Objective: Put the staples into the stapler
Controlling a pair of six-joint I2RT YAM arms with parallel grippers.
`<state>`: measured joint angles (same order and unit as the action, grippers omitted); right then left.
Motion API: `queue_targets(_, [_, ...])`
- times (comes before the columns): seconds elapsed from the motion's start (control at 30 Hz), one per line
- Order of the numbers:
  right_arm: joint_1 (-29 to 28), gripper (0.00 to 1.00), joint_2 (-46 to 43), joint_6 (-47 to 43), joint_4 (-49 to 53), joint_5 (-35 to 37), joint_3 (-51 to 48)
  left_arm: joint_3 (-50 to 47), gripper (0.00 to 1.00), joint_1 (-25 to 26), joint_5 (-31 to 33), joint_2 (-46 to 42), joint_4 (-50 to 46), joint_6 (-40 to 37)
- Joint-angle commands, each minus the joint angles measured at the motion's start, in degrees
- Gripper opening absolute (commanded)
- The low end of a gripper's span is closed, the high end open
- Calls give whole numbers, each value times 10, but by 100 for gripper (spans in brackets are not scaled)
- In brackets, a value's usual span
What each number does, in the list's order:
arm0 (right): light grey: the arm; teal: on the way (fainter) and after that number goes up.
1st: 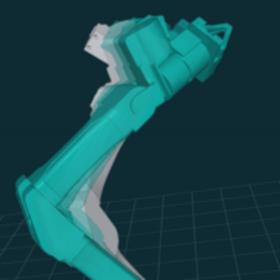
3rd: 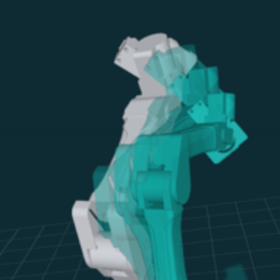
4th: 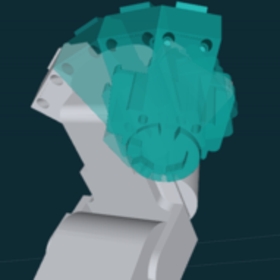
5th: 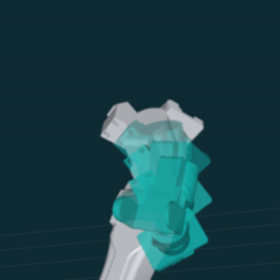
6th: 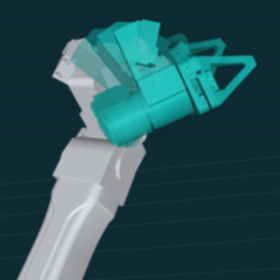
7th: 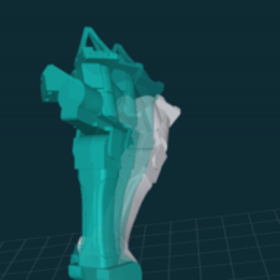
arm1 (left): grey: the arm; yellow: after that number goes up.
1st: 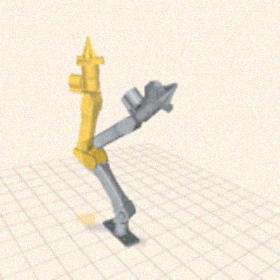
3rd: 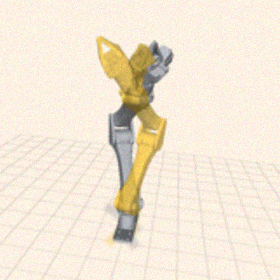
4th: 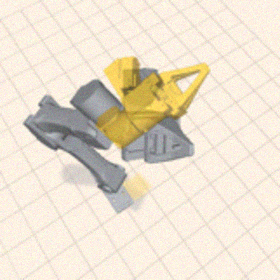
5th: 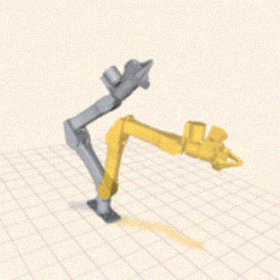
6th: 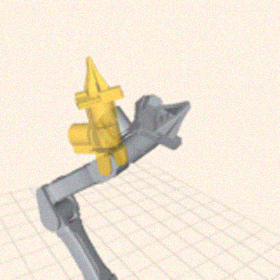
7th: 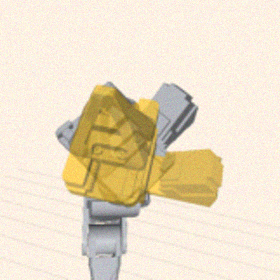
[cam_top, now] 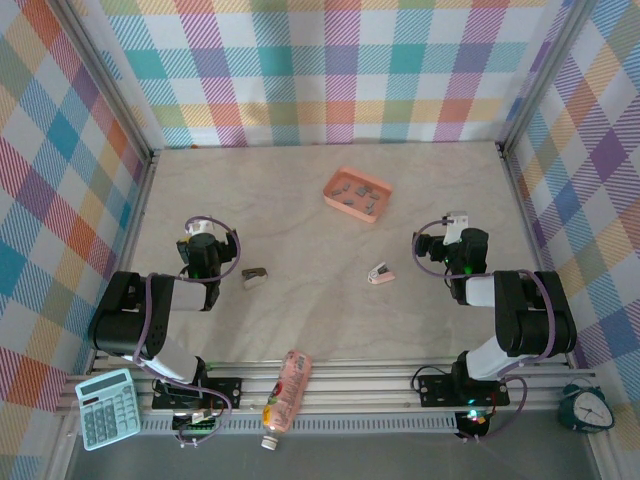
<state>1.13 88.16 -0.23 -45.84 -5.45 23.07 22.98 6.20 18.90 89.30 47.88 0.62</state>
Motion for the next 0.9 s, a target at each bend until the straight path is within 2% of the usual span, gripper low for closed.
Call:
queue_targets(0.0, [-1,99,-2,6,-14,-5,7,1,100,-1,-4,-1,-2,4])
queue_targets(0.5, [-1,99,-9,8,1,-2,11,-1,100,-1,-4,-2,2,3])
queue_targets(0.57, [0,99,-35,7,54,-6,30,5,100,0,3,-15,-22,9])
queue_targets(0.73, [0,99,-132,27,321,-21,119,9,100,10,-4,-26,-29,-12])
queue_targets(0.87, [0,99,-189,46,520,-63,198,94,100,17,17,-94,-256,1])
